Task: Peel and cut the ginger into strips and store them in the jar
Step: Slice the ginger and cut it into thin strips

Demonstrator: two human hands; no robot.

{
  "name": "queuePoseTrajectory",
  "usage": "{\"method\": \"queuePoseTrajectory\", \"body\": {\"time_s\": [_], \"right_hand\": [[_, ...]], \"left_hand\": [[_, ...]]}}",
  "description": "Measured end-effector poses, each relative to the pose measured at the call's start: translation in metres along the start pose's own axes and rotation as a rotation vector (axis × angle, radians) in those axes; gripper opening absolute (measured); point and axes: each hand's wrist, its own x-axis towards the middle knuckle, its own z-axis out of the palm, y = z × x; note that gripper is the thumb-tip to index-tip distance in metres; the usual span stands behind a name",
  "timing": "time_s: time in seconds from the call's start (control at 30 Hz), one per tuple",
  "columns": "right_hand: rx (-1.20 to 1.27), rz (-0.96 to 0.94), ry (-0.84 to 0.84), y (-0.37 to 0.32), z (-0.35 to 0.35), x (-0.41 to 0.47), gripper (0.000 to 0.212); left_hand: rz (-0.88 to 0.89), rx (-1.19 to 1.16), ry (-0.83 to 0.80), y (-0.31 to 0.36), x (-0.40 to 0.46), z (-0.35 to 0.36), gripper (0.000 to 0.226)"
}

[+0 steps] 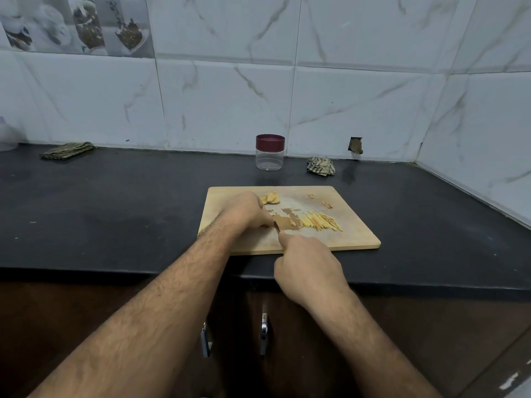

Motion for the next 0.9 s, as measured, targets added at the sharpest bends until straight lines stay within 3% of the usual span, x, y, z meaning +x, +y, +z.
{"method": "queuePoseTrajectory", "body": {"time_s": [0.47,0.9], "right_hand": [[0.047,0.039,0.045,0.0059,-0.0032,-0.0051,0.052],[0.058,-0.004,0.063,0.0022,-0.0005,0.0001,0.051]], "left_hand": [[-0.039,-0.093,-0.048,-0.0024,0.0037,-0.0009,0.017],[-0.064,-0.080,-0.059,0.0001,0.0037,-0.0053,0.021]]}}
